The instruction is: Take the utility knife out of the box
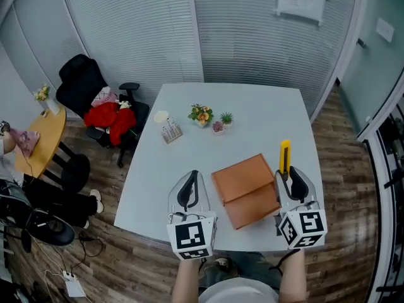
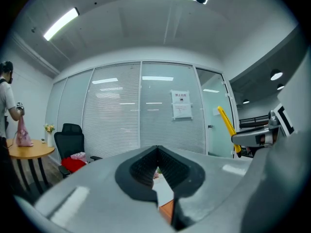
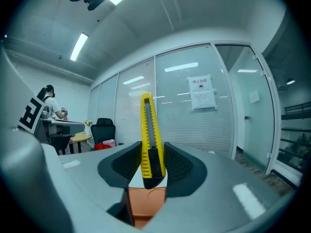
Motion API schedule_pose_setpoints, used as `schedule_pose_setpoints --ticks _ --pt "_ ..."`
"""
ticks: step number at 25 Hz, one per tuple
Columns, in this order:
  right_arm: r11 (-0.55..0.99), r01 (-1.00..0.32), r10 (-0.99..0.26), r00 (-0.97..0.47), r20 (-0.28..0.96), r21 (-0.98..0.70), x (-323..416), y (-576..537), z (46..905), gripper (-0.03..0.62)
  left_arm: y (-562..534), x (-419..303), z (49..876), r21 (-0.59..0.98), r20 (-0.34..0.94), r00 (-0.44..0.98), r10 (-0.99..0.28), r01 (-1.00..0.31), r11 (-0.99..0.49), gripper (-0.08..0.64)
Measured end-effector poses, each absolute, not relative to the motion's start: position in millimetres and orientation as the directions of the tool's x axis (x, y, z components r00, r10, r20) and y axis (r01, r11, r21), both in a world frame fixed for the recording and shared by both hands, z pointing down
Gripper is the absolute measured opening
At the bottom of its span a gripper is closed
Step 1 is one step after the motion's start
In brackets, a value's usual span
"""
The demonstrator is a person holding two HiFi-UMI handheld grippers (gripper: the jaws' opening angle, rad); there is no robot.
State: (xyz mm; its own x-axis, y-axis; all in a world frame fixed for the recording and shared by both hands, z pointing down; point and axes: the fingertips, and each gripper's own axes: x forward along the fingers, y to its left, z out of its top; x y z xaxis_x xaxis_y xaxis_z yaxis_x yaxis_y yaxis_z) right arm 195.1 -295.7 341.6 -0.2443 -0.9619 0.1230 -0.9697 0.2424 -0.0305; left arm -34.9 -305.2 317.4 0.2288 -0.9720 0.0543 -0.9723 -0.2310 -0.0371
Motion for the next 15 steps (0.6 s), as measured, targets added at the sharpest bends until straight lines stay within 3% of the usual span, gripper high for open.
schedule_pose_setpoints --ticks 15 --pt "0.236 -0.971 -0.963 -0.237 0.128 -0.022 196.0 -297.8 342.1 0.172 -307.0 -35.0 317.5 -0.021 0.057 0.235 -0.97 -0.971 -0.237 0.0"
